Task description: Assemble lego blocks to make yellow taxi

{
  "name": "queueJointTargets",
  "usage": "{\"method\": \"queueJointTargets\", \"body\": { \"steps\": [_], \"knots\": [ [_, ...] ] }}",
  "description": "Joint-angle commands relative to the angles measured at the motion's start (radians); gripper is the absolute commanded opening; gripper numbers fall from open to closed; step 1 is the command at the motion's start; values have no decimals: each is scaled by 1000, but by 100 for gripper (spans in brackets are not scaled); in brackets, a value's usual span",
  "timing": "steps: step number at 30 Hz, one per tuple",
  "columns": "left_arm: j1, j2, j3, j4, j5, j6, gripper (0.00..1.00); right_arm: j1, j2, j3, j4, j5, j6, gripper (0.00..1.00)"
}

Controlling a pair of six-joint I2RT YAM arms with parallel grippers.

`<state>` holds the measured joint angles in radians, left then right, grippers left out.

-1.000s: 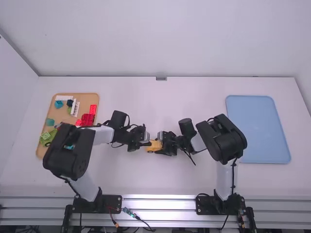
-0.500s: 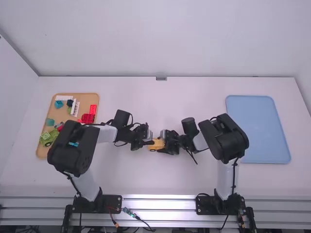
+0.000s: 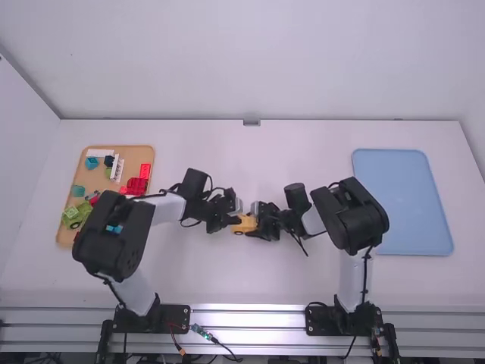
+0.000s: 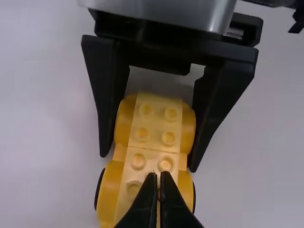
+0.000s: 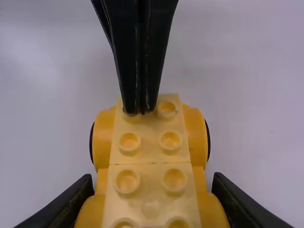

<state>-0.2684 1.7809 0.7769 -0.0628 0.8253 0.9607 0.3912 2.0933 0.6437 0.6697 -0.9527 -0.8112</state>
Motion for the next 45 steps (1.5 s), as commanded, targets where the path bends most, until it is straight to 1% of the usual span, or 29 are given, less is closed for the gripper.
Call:
{"method": "queueJointTargets", "body": {
  "steps": [1, 4, 5, 6, 7, 9, 10, 13, 14, 16, 17, 20, 24, 25, 27, 28, 29, 30, 32, 34, 36, 38, 41, 43, 45],
  "knots": [
    [-51, -54, 1, -72, -70, 60, 2, 40, 18, 11, 3, -15, 3, 23],
    [-52, -161, 41, -115, -31, 72, 3, 40, 18, 11, 3, -15, 3, 24],
    [-52, -190, 49, -119, -34, 64, 12, 40, 18, 11, 2, -15, 3, 24],
    [-52, -235, 58, -127, -50, 53, 30, 40, 18, 12, 2, -15, 3, 25],
    [-52, -256, 60, -127, -62, 40, 34, 40, 18, 12, 1, -15, 3, 26],
    [-52, -299, 63, -124, -96, 16, 56, 40, 18, 11, 0, -10, 3, 27],
    [-50, -337, 63, -121, -141, -8, 99, 40, 18, 11, -1, 3, 5, 28],
    [-39, -385, 63, -126, -228, -51, 99, 41, 17, 11, -1, 48, 45, 37],
    [-34, -396, 61, -127, -245, -75, 99, 40, 17, 11, -1, 62, 49, 40],
    [-11, -413, 54, -127, -266, -104, 99, 38, 17, 11, -5, 77, 48, 51],
    [0, -414, 51, -127, -265, -111, 99, 35, 17, 11, -5, 84, 49, 54],
    [77, -412, 38, -127, -213, -108, 99, 22, 12, 11, -26, 95, 49, 69],
    [177, -412, 18, -110, -123, -112, 99, 3, -14, 11, -86, 112, 44, 81],
    [214, -410, 10, -100, -87, -112, 99, -3, -27, 12, -109, 138, 45, 86],
    [260, -403, 7, -100, -57, -112, 99, -7, -47, 11, -142, 178, 44, 93],
    [296, -398, 7, -103, -55, -127, 99, -5, -71, 11, -184, 223, 44, 96],
    [307, -396, 7, -104, -57, -137, 99, -4, -81, 11, -203, 245, 43, 96],
    [335, -385, 7, -101, -67, -161, 99, -5, -112, 11, -264, 307, 16, 99],
    [356, -370, 7, -99, -79, -192, 99, -5, -144, 11, -329, 366, -10, 98],
    [379, -348, 7, -97, -103, -227, 99, -5, -195, 12, -433, 476, -29, 99],
    [389, -334, 7, -86, -121, -266, 99, -5, -226, 12, -493, 542, -32, 99],
    [401, -305, 7, -37, -195, -393, 99, -5, -284, 11, -601, 649, -23, 99],
    [406, -287, 7, 19, -308, -561, 99, -5, -343, 12, -686, 733, -23, 99],
    [405, -278, 7, 49, -461, -710, 99, -5, -388, 11, -726, 781, -12, 99],
    [405, -274, 7, 49, -593, -798, 99, -5, -420, 11, -735, 821, 35, 99]
  ]
}}
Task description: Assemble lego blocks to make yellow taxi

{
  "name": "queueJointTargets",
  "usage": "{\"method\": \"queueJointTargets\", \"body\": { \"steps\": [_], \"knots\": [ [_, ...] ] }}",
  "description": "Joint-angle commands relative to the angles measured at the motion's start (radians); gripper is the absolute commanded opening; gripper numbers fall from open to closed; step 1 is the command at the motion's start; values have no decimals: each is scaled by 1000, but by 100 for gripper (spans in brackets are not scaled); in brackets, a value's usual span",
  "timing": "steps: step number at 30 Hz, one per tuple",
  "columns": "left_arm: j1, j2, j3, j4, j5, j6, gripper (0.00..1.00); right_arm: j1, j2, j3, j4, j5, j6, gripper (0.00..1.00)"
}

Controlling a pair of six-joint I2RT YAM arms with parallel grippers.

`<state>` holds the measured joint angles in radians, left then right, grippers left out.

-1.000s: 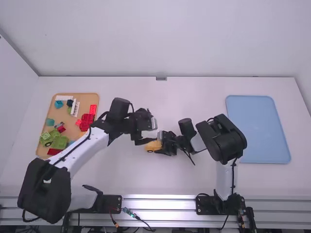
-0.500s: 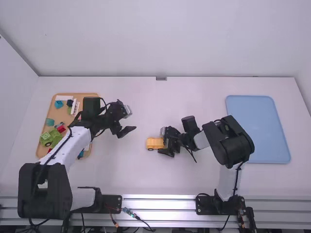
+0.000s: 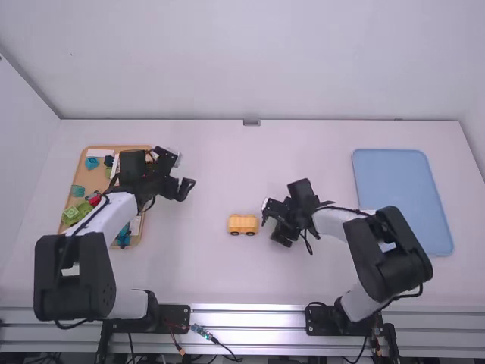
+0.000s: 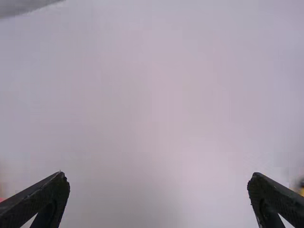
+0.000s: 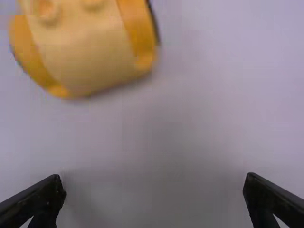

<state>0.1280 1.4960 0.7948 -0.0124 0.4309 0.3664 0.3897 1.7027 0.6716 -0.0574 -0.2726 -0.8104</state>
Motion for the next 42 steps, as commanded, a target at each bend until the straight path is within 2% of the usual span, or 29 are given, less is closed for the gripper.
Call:
{"method": "queueJointTargets", "body": {
  "steps": [1, 2, 3, 4, 6, 9, 14, 18, 24, 31, 35, 38, 40, 42],
  "knots": [
    [13, 11, -11, -11, -296, -274, 99, -4, -48, -16, -8, 165, 70, 99],
    [17, 11, -11, -27, -411, -349, 99, -4, -68, -16, -12, 186, 101, 99],
    [18, 11, -11, -32, -441, -366, 99, -4, -74, -16, -12, 192, 105, 99],
    [25, 11, -11, -61, -567, -437, 99, -4, -96, -16, -11, 208, 116, 99],
    [38, 11, -11, -85, -623, -486, 99, -4, -118, -16, -12, 215, 119, 99],
    [40, 11, -11, -94, -606, -575, 99, -4, -152, -16, -23, 217, 118, 99],
    [31, 11, -11, -206, -423, -684, 99, -3, -198, -16, -14, 216, 119, 99],
    [29, 11, -9, -160, -306, -685, 99, -2, -219, -16, -2, 215, 119, 99],
    [73, 11, 45, -301, -450, -1002, 99, -3, -230, -16, -3, 214, 118, 99],
    [163, 40, 168, -449, -394, -1023, 99, -2, -230, -16, 12, 214, 120, 99],
    [205, 123, 289, -571, -400, -1055, 99, -2, -229, -16, 11, 214, 134, 99],
    [228, 208, 379, -668, -478, -1185, 99, -2, -229, -16, 8, 214, 134, 99],
    [243, 269, 442, -778, -537, -1371, 99, -2, -229, -16, 9, 214, 134, 99],
    [249, 301, 474, -833, -546, -1463, 99, -2, -229, -16, 11, 214, 133, 99]
  ]
}}
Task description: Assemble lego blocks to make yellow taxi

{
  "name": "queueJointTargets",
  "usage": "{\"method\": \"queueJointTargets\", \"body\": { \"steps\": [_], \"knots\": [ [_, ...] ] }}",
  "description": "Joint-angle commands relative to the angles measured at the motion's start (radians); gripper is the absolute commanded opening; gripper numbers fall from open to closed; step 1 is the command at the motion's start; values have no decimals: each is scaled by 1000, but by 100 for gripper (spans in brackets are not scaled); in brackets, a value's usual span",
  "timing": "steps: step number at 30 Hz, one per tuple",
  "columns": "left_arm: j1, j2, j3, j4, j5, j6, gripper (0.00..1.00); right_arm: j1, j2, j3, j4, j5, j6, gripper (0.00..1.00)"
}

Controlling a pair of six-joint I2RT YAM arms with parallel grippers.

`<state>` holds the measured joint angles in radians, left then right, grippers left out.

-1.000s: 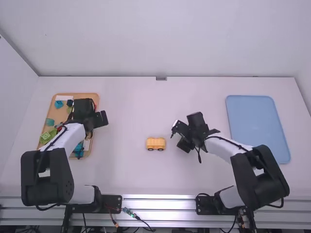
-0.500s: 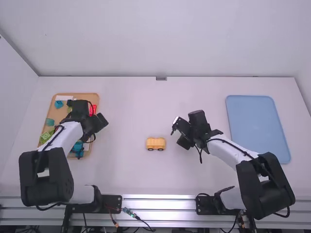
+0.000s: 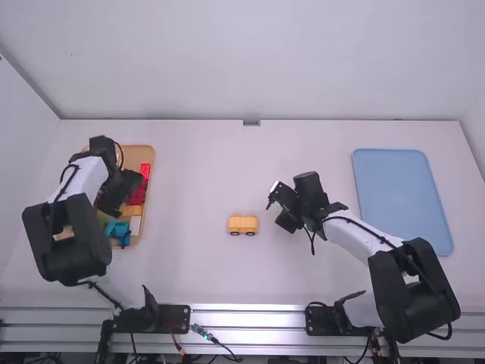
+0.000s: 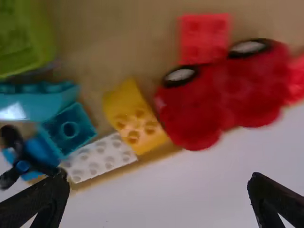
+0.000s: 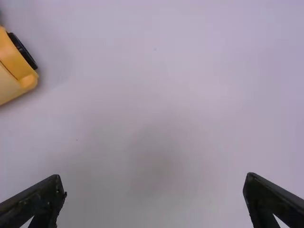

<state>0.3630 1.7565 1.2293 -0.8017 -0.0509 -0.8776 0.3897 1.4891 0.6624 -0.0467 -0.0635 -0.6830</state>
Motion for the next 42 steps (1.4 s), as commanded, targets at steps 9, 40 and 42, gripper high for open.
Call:
{"method": "queueJointTargets", "body": {
  "steps": [9, 40, 42],
  "knots": [
    [16, 70, 27, -41, -66, -305, 99, -4, -16, -7, 5, 10, 6, 99],
    [35, 70, -83, 65, -122, -43, 70, -4, -16, -7, 13, 9, 6, 99],
    [39, 70, -83, 64, -124, -42, 76, -4, -16, -7, 13, 9, 6, 99]
  ]
}}
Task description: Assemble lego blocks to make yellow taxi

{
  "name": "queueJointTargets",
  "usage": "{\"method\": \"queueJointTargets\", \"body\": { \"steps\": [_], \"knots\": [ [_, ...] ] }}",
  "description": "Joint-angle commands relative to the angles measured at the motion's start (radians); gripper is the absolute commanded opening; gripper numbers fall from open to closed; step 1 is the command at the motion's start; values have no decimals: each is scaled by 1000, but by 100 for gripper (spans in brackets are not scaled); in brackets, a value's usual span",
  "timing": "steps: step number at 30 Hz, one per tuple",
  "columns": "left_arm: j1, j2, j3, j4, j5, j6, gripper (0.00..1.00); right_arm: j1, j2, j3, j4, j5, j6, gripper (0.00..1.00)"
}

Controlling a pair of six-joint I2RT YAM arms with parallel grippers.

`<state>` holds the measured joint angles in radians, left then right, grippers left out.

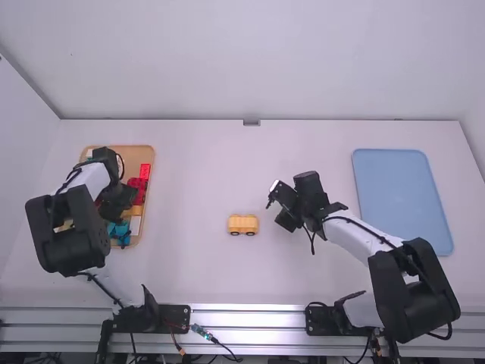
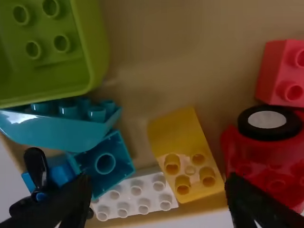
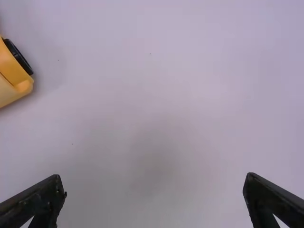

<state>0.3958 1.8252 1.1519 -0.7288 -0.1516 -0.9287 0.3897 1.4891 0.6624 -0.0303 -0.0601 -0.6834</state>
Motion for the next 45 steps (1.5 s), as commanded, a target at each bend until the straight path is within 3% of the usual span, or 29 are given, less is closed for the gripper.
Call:
{"method": "queueJointTargets", "body": {
  "steps": [1, 10, 14, 20, 29, 37, 45],
  "knots": [
    [2, 1, -6, -8, -23, 10, 77, -4, -16, -7, -4, 6, 6, 99],
    [5, 2, -26, 27, -18, -1, 75, -4, -16, -7, -5, 6, 6, 99],
    [2, 2, -50, 53, -17, -2, 65, -4, -16, -7, -9, 6, 6, 99],
    [5, 2, -59, 55, -14, -2, 69, -4, -16, -7, -8, 6, 6, 99],
    [3, 2, -73, 96, -5, -44, 67, -4, -16, -7, -8, 5, 6, 99],
    [0, 2, -113, 169, 100, -43, 56, -4, -16, -7, -8, 6, 6, 99],
    [-3, 2, -146, 222, 104, -43, 55, -4, -16, -7, -8, 6, 6, 99]
  ]
}}
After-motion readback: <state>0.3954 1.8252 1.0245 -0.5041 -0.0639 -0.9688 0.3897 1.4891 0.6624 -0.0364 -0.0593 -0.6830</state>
